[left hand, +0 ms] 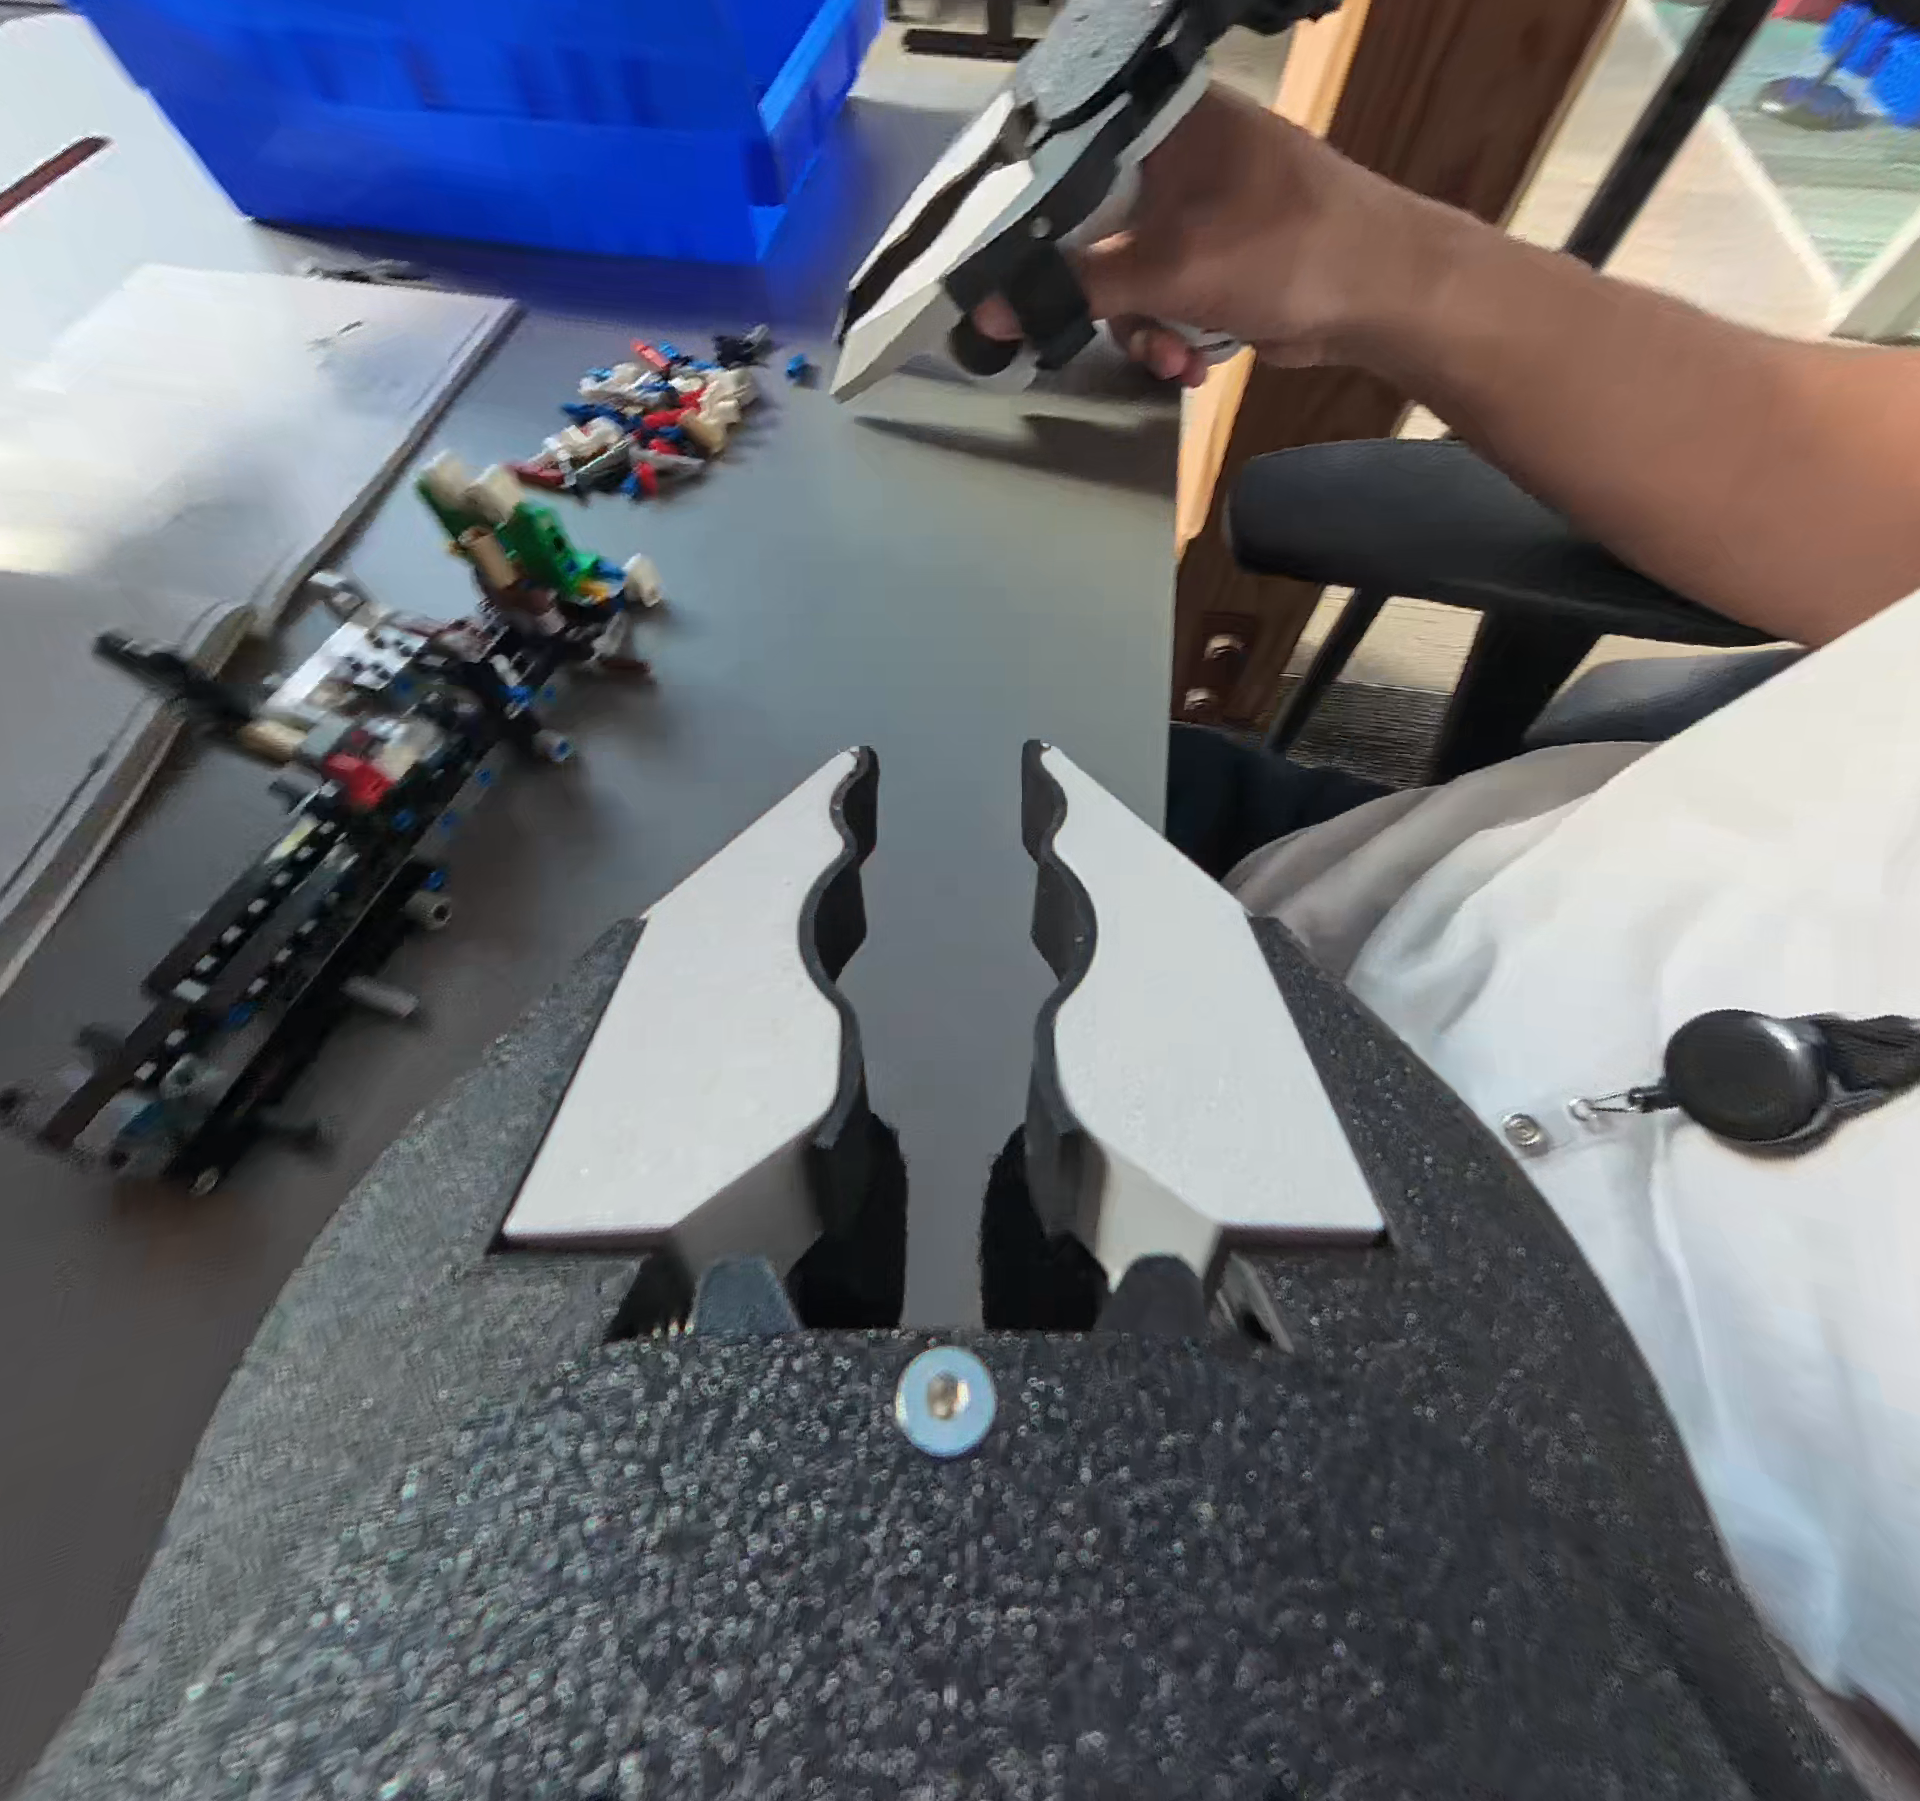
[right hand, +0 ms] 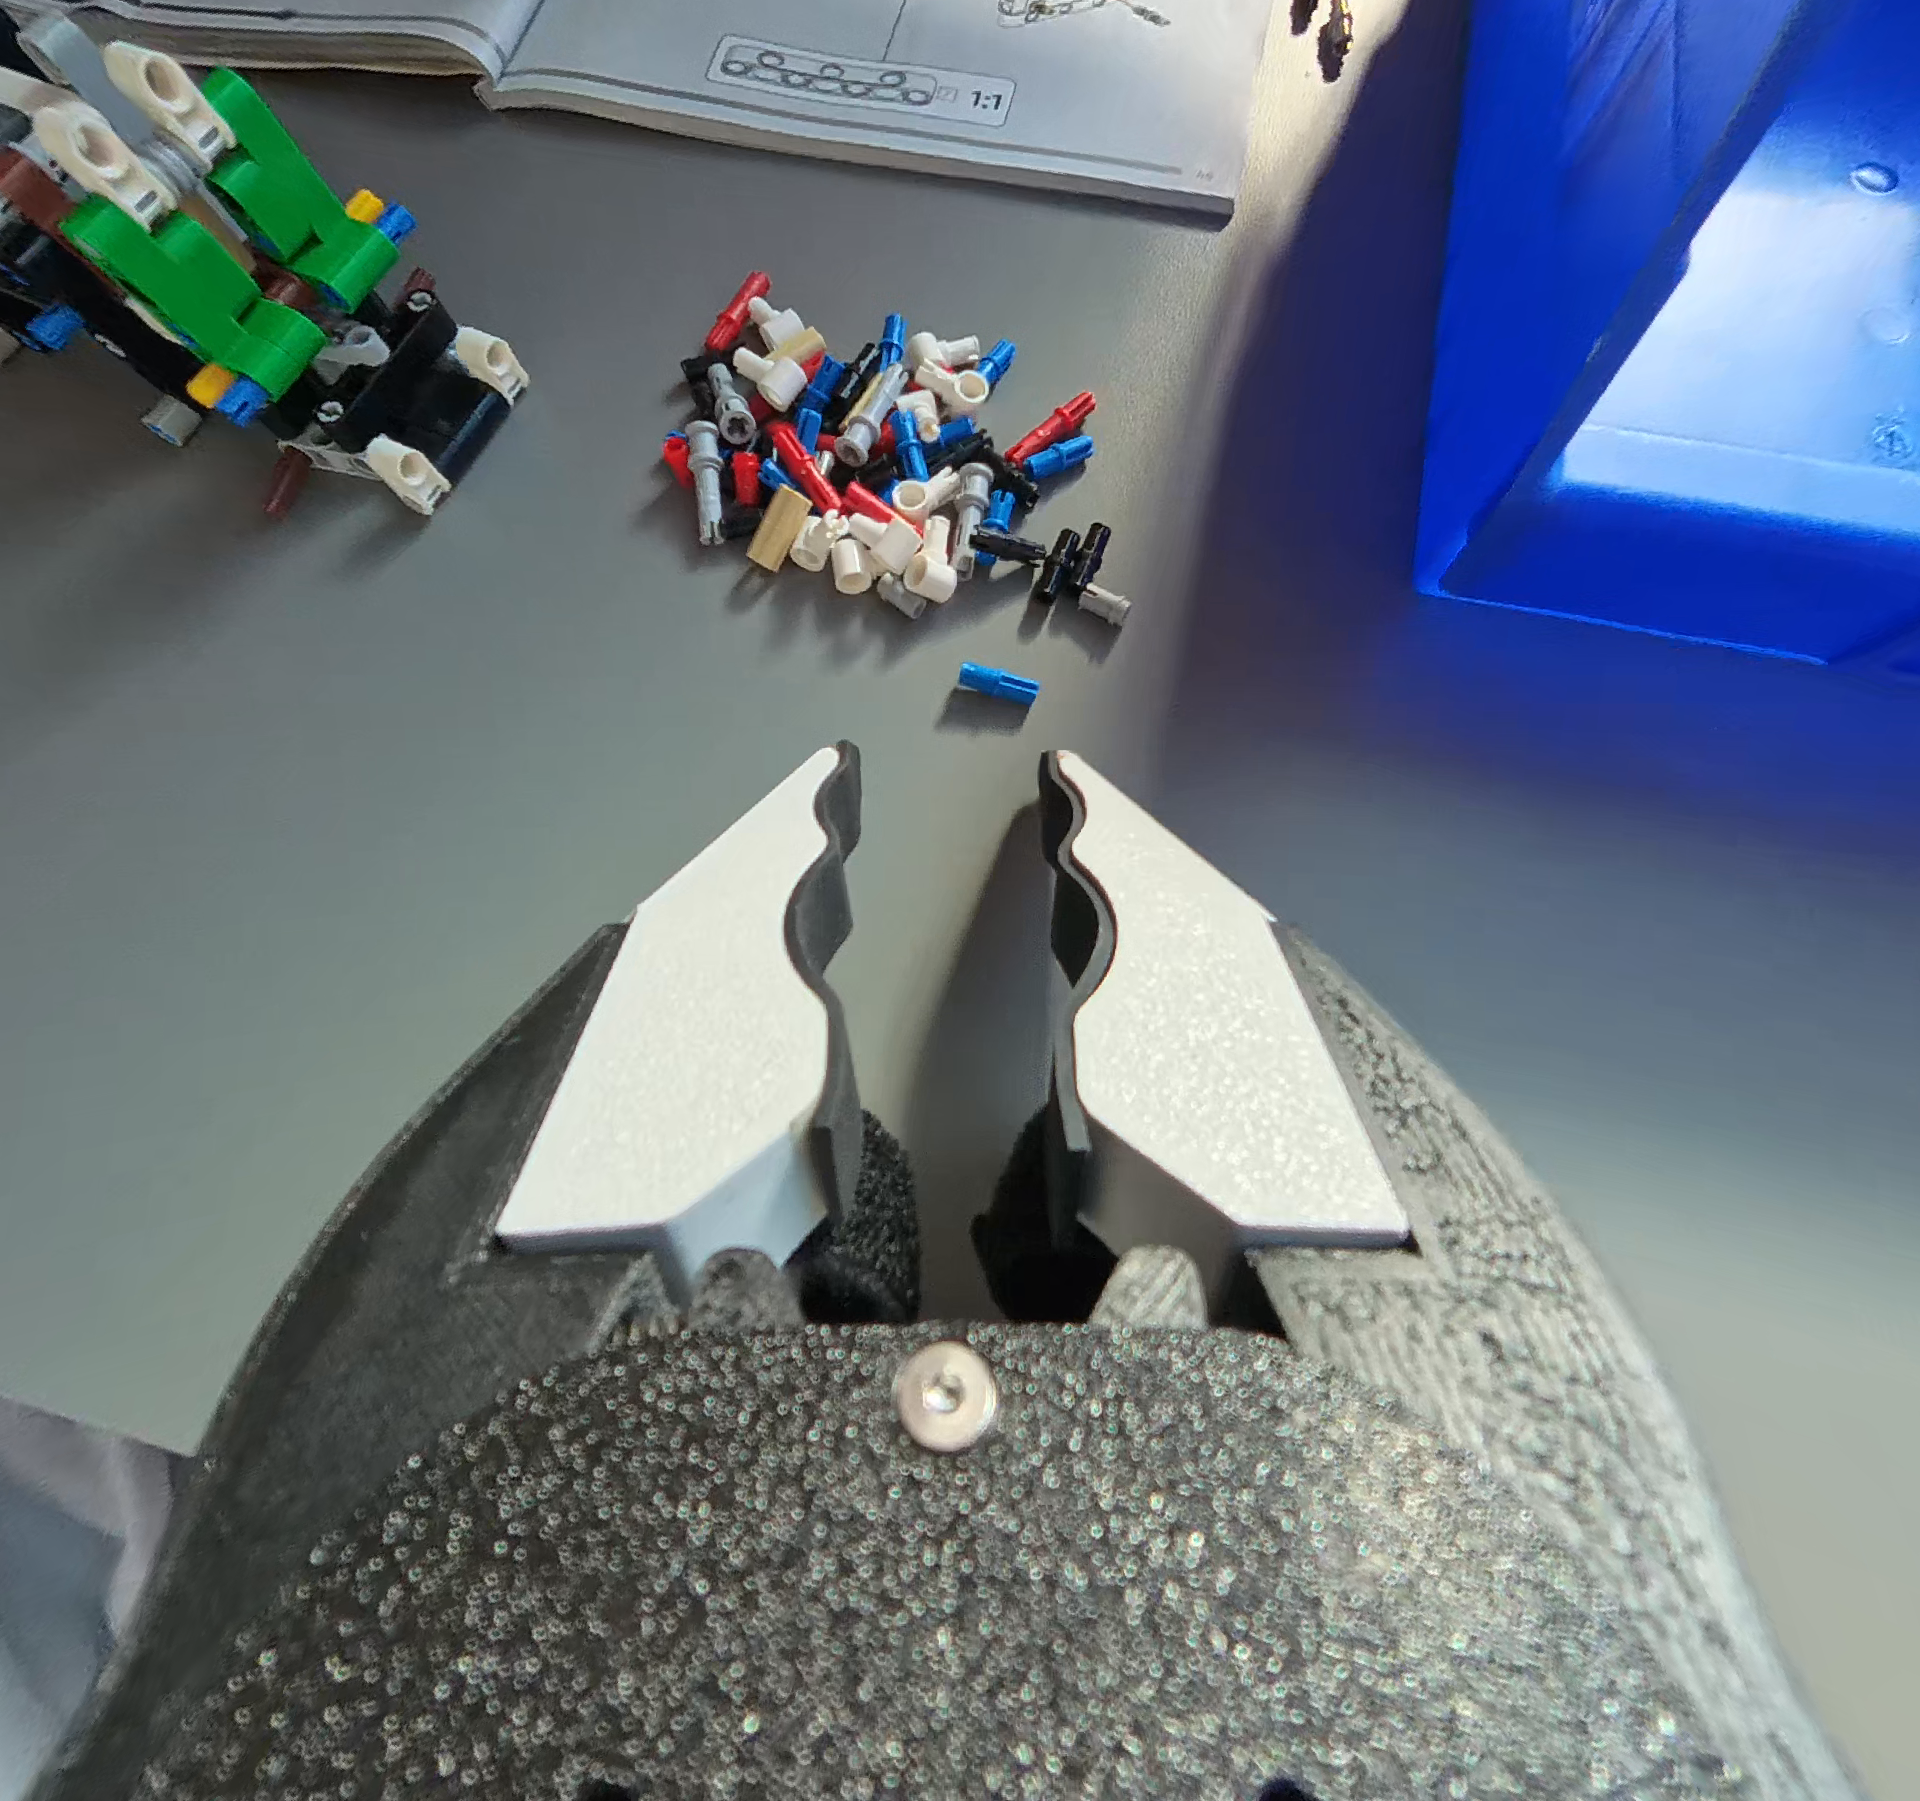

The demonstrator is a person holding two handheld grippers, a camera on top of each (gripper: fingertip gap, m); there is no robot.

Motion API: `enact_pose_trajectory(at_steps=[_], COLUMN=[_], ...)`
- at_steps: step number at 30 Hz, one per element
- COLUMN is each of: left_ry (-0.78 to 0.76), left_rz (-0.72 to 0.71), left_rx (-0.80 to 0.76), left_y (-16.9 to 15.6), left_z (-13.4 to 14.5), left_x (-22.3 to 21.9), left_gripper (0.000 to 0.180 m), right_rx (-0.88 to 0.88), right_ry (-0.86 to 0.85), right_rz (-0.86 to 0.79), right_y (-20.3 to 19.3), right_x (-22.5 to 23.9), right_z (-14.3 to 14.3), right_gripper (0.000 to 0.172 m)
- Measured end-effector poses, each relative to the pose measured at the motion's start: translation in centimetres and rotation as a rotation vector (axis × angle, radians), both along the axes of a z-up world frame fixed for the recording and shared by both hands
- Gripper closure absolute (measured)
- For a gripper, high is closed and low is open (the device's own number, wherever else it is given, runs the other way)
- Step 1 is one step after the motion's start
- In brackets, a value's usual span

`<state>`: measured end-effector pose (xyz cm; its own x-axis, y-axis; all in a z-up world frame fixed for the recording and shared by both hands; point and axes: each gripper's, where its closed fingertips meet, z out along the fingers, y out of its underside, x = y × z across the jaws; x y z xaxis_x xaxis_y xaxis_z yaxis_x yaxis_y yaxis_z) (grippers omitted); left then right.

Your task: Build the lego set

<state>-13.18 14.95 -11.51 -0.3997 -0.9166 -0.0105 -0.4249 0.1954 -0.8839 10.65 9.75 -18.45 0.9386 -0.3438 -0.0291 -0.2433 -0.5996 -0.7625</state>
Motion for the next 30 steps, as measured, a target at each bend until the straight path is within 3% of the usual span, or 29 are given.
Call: enact_pose_trajectory(at_steps=[3,5,9,15,21,27,30], left_ry=[-0.019,-0.019,-0.026,0.000,-0.001,0.025,0.009], left_rz=[-0.182,-0.243,-0.223,-0.102,-0.076,-0.157,-0.157], left_rx=[-0.035,0.022,0.092,0.035,0.015,0.037,0.098], left_y=[-4.4,-5.4,-4.0,-0.1,2.4,1.7,1.9], left_z=[0.3,-0.6,-1.8,-2.3,-2.9,-3.5,-3.8], left_x=[2.9,4.4,6.4,6.9,7.0,6.6,6.7], left_gripper=[0.155,0.155,0.155,0.155,0.157,0.158,0.158], right_rx=[0.005,0.010,-0.024,-0.047,-0.056,0.063,0.055], right_ry=[0.041,0.054,-0.017,-0.067,-0.095,-0.158,-0.129], right_rz=[-0.011,-0.017,-0.033,-0.029,-0.015,-0.043,-0.045], right_y=[0.4,0.8,0.9,1.4,1.6,3.9,7.2], right_x=[0.9,1.2,1.5,1.3,1.2,3.7,4.8], right_z=[-0.1,-0.1,-0.3,-0.3,-0.3,2.6,1.7], right_gripper=[0.138,0.139,0.145,0.153,0.158,0.158,0.158])
